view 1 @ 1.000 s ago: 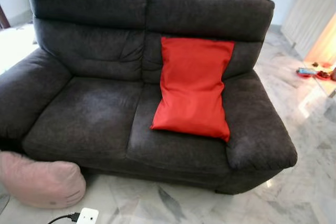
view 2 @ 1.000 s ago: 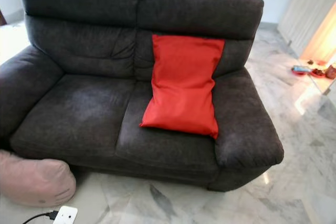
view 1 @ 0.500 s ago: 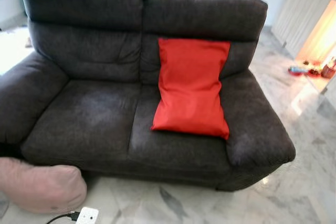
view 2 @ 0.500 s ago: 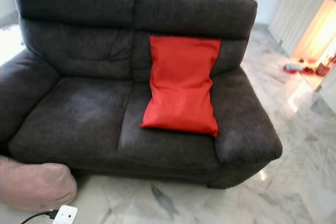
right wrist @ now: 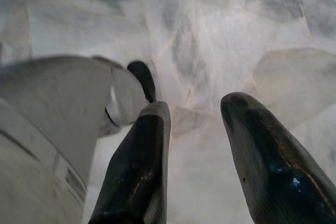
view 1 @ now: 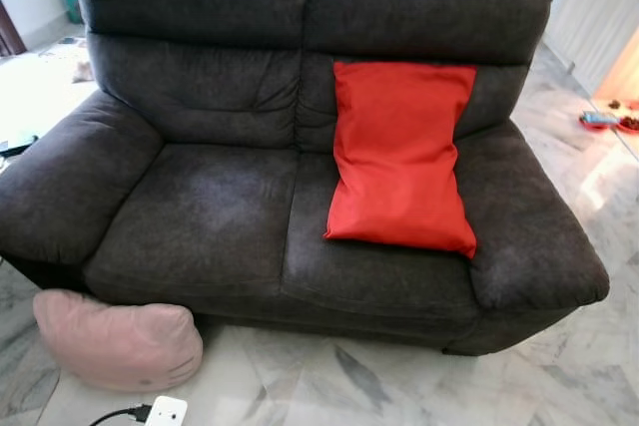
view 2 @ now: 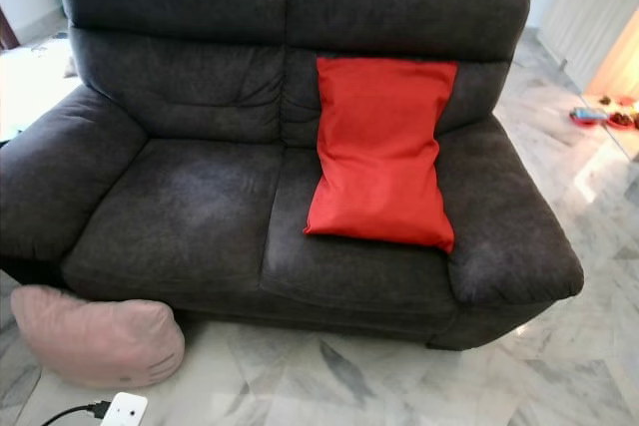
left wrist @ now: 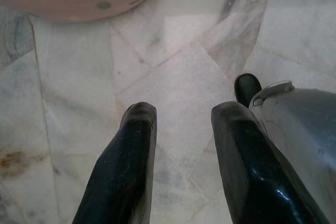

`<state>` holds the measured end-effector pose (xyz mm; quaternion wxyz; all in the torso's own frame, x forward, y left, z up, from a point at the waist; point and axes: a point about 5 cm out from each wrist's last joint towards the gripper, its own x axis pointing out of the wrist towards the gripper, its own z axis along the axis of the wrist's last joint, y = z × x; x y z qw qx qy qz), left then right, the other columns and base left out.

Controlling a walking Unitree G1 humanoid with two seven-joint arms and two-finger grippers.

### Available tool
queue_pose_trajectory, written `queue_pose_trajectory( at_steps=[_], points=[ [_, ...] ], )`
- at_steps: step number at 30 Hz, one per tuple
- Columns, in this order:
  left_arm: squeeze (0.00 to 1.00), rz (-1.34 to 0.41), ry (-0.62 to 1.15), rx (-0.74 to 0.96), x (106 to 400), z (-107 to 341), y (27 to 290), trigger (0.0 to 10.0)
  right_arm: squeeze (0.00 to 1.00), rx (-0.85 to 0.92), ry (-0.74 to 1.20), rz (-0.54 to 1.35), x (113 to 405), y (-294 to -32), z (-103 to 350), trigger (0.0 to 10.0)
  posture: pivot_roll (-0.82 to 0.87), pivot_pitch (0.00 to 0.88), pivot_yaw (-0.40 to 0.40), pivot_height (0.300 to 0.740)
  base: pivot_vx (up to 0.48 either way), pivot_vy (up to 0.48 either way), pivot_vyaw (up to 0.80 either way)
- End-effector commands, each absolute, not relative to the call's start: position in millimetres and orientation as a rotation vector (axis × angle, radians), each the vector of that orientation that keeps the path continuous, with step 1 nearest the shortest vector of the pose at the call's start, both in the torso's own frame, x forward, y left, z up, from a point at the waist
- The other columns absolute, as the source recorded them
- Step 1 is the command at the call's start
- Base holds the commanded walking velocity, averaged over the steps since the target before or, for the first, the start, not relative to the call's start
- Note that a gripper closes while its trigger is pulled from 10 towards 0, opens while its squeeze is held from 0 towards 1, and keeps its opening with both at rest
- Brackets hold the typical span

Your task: Move the pillow to the sofa from floor

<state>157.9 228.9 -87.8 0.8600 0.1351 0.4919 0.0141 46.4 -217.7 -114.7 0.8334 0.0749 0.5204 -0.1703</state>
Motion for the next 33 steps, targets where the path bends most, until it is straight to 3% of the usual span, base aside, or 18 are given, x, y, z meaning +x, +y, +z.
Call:
queue_pose_trajectory(
  at_steps=[1, 10, 33],
  points=[
    [0.0, 0.038, 1.057, 0.273, 151.0, -90.6, 229.7, 10.0, 0.0, 0.161, 1.105, -0.38, 44.9, -220.9, -114.4, 10.0, -0.08, 0.033, -0.03, 0.74, 0.0, 0.292, 0.0],
    [0.0, 0.033, 1.048, 0.27, 153.4, -90.3, 226.5, 10.0, 0.0, 0.167, 1.11, -0.379, 44.2, -220.6, -114.6, 10.0, -0.08, 0.033, -0.031, 0.74, 0.0, 0.291, -0.5],
    [0.0, 0.029, 1.044, 0.272, 154.5, -89.7, 226.8, 10.0, 0.0, 0.141, 1.101, -0.334, 46.7, -219.1, -114.1, 10.0, -0.08, 0.033, -0.025, 0.74, 0.0, 0.361, 0.0]
  ],
)
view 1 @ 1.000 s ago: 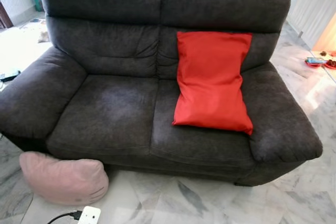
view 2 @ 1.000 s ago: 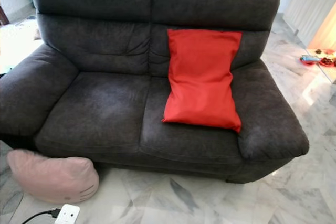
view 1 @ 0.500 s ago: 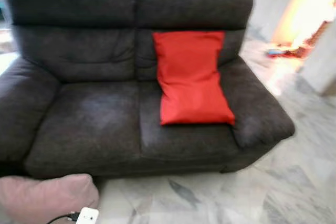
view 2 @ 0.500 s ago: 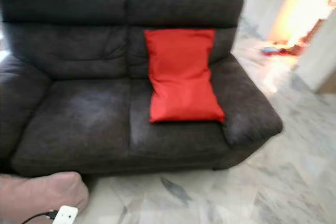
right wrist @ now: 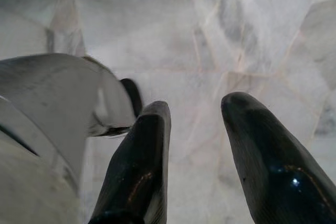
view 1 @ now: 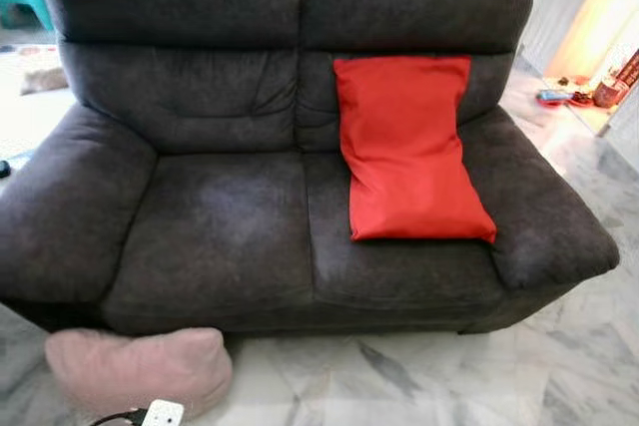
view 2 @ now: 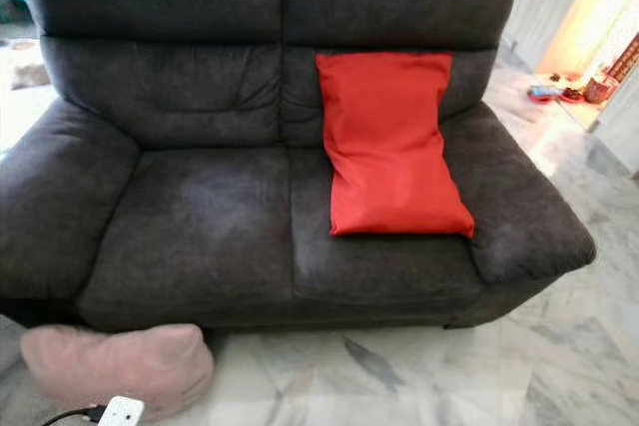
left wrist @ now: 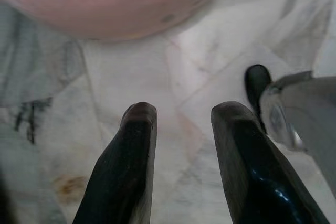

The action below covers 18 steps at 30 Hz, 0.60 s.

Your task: Move the pillow to the sofa from floor

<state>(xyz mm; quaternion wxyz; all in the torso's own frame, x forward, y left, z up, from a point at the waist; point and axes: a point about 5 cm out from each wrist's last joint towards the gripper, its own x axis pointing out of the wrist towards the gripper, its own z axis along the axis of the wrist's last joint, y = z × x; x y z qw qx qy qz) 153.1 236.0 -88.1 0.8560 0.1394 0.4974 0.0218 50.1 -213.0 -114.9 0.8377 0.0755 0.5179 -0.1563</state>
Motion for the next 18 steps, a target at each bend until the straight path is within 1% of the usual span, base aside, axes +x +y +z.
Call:
queue_pose_trajectory(
  at_steps=[1, 4, 8, 10, 18],
  points=[
    [0.0, 0.029, 1.044, 0.272, 154.5, -89.7, 226.9, 10.0, 0.0, 0.138, 1.096, -0.325, 47.4, -218.9, -113.9, 10.0, -0.08, 0.034, -0.025, 0.74, 0.0, 0.322, 0.41],
    [0.0, 0.029, 1.043, 0.272, 154.5, -89.6, 227.2, 10.0, 0.0, 0.12, 1.096, -0.298, 48.5, -218.4, -113.7, 10.0, -0.08, 0.035, -0.024, 0.74, 0.0, 0.315, 0.8],
    [0.0, 0.028, 1.044, 0.274, 154.3, -89.6, 227.7, 10.0, 0.0, 0.138, 1.099, -0.307, 47.6, -217.6, -114.2, 10.0, -0.08, 0.034, -0.022, 0.74, 0.0, 0.302, 0.8],
    [0.0, 0.027, 1.045, 0.275, 154.2, -89.6, 227.8, 10.0, 0.0, 0.136, 1.103, -0.296, 47.7, -217.1, -114.3, 10.0, -0.08, 0.034, -0.023, 0.74, 0.0, 0.289, 0.61],
    [0.0, 0.029, 1.045, 0.276, 154.3, -89.4, 228.8, 10.0, 0.0, 0.149, 1.106, -0.306, 47.3, -216.5, -114.7, 10.0, -0.07, 0.035, -0.022, 0.74, 0.0, 0.289, 0.0]
  ],
)
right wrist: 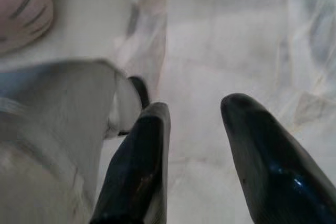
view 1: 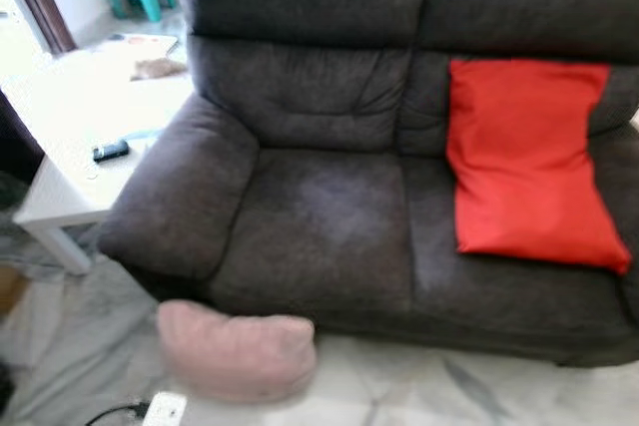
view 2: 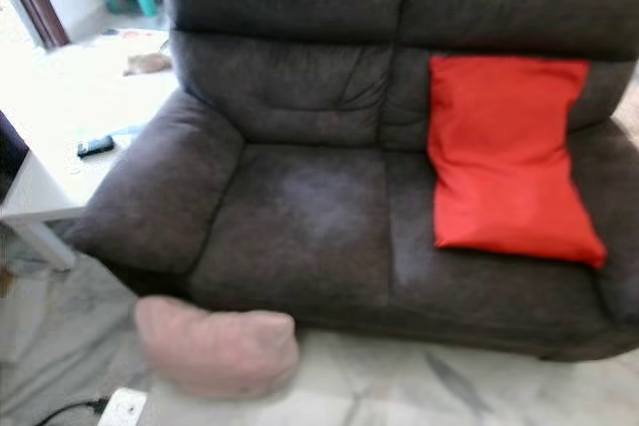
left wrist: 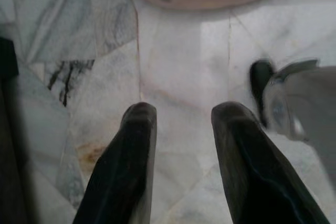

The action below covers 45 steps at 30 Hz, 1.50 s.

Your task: Move the pillow to the sofa from floor

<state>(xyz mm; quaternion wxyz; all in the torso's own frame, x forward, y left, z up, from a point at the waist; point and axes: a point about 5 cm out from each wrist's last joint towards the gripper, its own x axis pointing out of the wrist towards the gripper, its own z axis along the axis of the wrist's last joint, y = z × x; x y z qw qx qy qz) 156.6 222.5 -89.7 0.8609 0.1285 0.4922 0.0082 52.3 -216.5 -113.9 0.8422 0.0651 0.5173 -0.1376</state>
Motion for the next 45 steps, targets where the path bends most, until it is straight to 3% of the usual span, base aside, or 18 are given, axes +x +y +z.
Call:
queue_pose_trajectory(
  at_steps=[1, 45],
  points=[
    [0.0, 0.029, 1.045, 0.276, 154.3, -89.4, 228.8, 10.0, 0.0, 0.149, 1.106, -0.306, 47.3, -216.5, -114.7, 10.0, -0.07, 0.035, -0.022, 0.74, 0.0, 0.292, 0.0],
    [0.0, 0.028, 1.048, 0.277, 152.3, -90.0, 229.2, 10.0, 0.0, 0.154, 1.102, -0.32, 45.4, -217.3, -114.5, 10.0, -0.07, 0.039, -0.026, 0.74, 0.0, 0.283, -0.07]
  ],
)
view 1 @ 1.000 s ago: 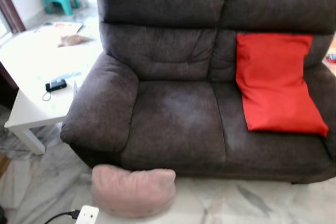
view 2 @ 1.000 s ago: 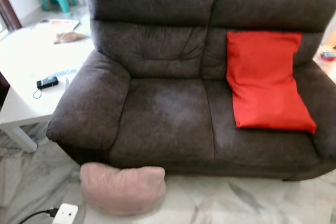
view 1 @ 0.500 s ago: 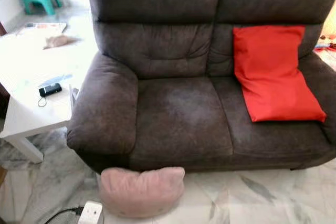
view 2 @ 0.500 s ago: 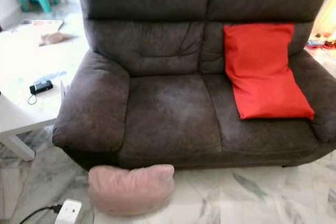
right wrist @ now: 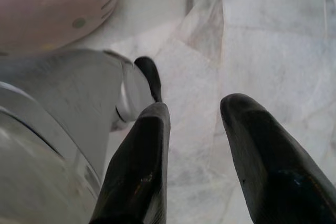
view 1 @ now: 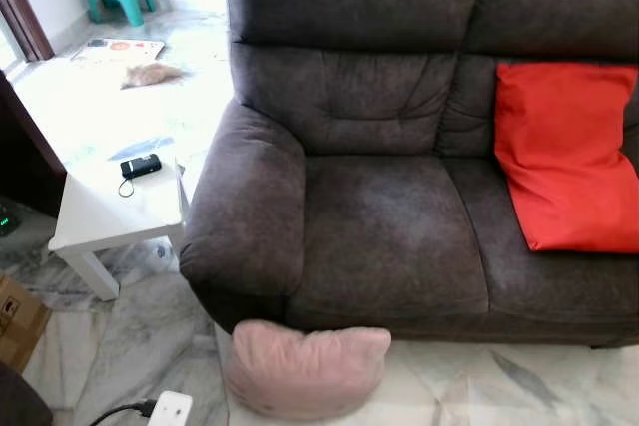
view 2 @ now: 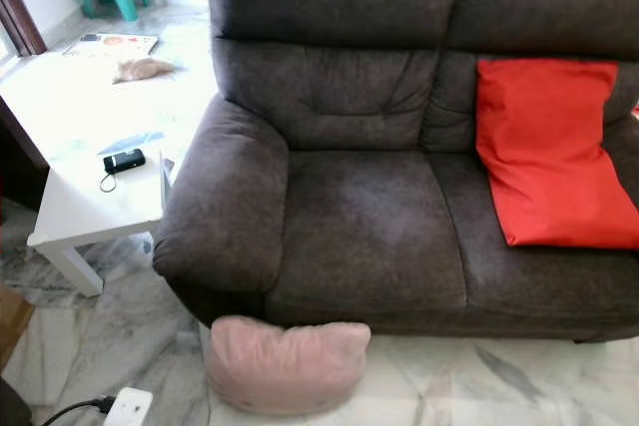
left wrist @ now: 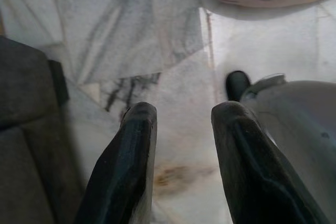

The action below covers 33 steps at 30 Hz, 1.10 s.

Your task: Move the pillow to the sofa from floor

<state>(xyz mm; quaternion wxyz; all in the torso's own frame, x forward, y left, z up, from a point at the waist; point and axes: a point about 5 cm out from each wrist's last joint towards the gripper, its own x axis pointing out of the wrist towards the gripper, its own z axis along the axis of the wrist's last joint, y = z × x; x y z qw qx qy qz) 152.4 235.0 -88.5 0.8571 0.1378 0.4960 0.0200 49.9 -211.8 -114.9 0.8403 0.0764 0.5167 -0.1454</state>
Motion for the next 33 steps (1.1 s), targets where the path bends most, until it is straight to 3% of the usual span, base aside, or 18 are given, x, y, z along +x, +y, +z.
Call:
queue_pose_trajectory(
  at_steps=[1, 16, 23, 33],
  points=[
    [0.0, 0.027, 1.047, 0.279, 152.4, -90.0, 229.2, 10.0, 0.0, 0.154, 1.102, -0.32, 45.3, -217.3, -114.5, 10.0, -0.07, 0.04, -0.026, 0.74, 0.0, 0.0, 0.0],
    [0.0, 0.034, 1.037, 0.271, 152.8, -89.6, 229.4, 10.0, 0.0, 0.157, 1.091, -0.334, 45.6, -217.7, -114.1, 10.0, -0.07, 0.041, -0.025, 0.74, 0.0, 0.0, 0.0],
    [0.0, 0.032, 1.036, 0.272, 153.3, -89.4, 229.5, 10.0, 0.0, 0.155, 1.089, -0.328, 46.4, -217.2, -114.1, 10.0, -0.06, 0.04, -0.026, 0.74, 0.0, 0.0, -0.8],
    [0.0, 0.046, 1.025, 0.288, 154.1, -88.5, 231.0, 10.0, 0.0, 0.157, 1.086, -0.326, 46.9, -216.6, -114.1, 10.0, -0.06, 0.038, -0.026, 0.74, 0.0, 0.0, 0.0]
  ],
)
